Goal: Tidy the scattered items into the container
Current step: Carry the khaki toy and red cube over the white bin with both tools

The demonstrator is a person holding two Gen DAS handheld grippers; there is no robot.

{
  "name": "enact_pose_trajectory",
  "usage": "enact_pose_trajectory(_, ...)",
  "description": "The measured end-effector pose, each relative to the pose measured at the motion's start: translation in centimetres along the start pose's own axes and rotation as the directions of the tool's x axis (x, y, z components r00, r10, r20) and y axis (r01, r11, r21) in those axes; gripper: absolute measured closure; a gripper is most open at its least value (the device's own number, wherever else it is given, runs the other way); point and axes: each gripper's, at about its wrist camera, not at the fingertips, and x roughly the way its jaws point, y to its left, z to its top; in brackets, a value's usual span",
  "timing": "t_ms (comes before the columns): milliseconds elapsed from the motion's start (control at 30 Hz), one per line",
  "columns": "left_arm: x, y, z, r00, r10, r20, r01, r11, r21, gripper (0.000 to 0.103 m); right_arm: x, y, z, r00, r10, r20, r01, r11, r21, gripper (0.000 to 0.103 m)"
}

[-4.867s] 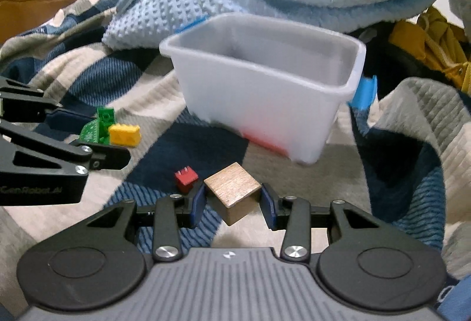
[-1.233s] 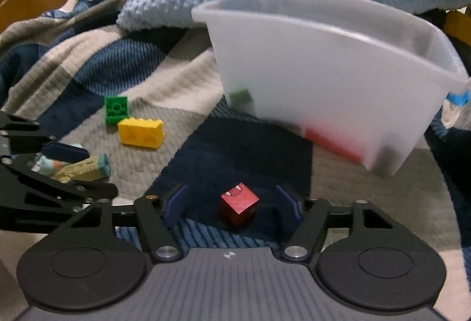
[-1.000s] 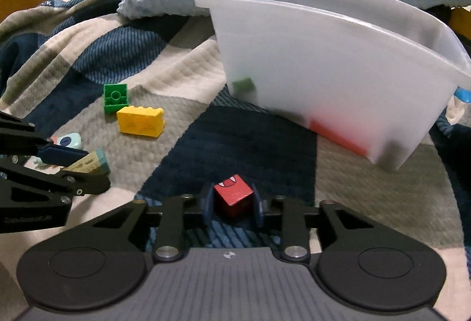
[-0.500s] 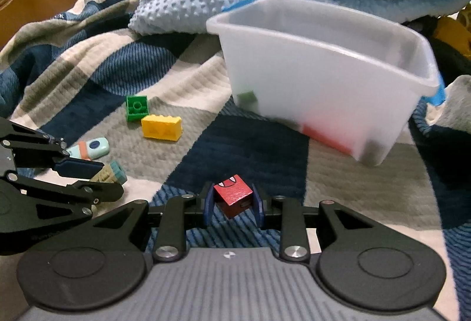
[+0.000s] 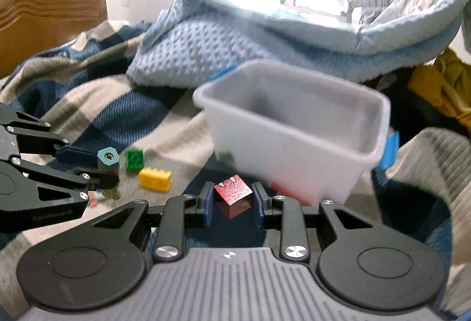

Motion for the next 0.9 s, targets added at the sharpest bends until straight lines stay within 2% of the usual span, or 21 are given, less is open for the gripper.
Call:
enact_pose_trajectory(433, 1.1, -1.1, 7.6, 0.996, 0.003, 0.089, -0.008, 0.999, 0.053, 0.075, -0.1, -4.5, 3.8, 0.995, -0.038, 0.089, 0.031, 0.997, 0.077, 0.073)
enact_pose_trajectory(667, 4.0, -2.2, 12.0, 0.991, -0.017, 0.13, 0.01, 0.998, 0.058, 0.075, 1.8, -7.9, 6.0, 0.99, -0.081, 0.119, 0.069, 0.993, 0.096, 0.073)
enact_pose_trajectory(900, 8.4, -4.0, 14.6, 0.992, -0.02, 0.125, 0.009, 0.996, 0.086, 0.075, 4.3, -9.9, 6.7, 0.987, -0.103, 0.121, 0.091, 0.991, 0.103, 0.073)
